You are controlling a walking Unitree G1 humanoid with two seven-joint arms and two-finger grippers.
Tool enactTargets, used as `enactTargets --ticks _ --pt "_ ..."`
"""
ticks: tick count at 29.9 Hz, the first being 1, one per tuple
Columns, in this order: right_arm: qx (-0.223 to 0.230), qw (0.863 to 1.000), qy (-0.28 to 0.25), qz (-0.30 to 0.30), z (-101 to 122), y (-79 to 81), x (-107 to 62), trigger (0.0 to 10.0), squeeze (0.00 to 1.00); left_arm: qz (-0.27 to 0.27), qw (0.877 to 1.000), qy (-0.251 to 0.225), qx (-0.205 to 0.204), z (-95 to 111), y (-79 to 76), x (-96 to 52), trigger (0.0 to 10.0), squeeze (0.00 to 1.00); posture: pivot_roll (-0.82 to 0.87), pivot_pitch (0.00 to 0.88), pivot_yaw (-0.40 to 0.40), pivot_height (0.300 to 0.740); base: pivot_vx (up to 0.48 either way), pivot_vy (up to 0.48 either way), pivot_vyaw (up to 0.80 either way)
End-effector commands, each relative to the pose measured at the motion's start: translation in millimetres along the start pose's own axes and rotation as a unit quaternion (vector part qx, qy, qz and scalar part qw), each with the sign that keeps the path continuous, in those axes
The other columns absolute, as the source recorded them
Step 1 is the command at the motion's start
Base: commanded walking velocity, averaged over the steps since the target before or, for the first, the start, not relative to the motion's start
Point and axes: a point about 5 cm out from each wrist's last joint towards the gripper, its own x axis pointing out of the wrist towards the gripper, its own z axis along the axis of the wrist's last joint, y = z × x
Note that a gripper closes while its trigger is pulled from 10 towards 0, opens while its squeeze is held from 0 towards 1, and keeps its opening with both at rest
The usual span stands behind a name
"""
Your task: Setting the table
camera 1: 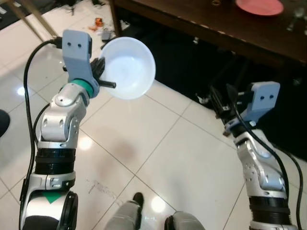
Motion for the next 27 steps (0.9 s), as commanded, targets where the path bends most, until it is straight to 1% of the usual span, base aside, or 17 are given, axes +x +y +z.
enactTargets --ticks 1,14,27 --pt "0.006 1.000 0.004 0.008 -2.6 2.8 -2.6 10.0 0.00 0.013 1.000 0.001 0.008 -1.2 3.3 0.5 10.0 0.00 0.02 0.017 0.078 0.740 0.000 0.000 0.79" --pt "0.013 1.000 0.001 0.015 -0.9 5.3 -2.8 10.0 0.00 0.057 0.998 0.009 0.008 -5.1 12.1 4.1 10.0 0.00 0.02 0.021 0.077 0.740 0.000 0.000 0.79" --pt "0.015 1.000 0.002 0.017 -1.2 5.4 -2.7 10.0 0.00 0.078 0.997 0.013 0.021 -12.3 18.3 4.2 10.0 0.00 0.02 0.011 0.071 0.740 0.000 0.000 0.79"
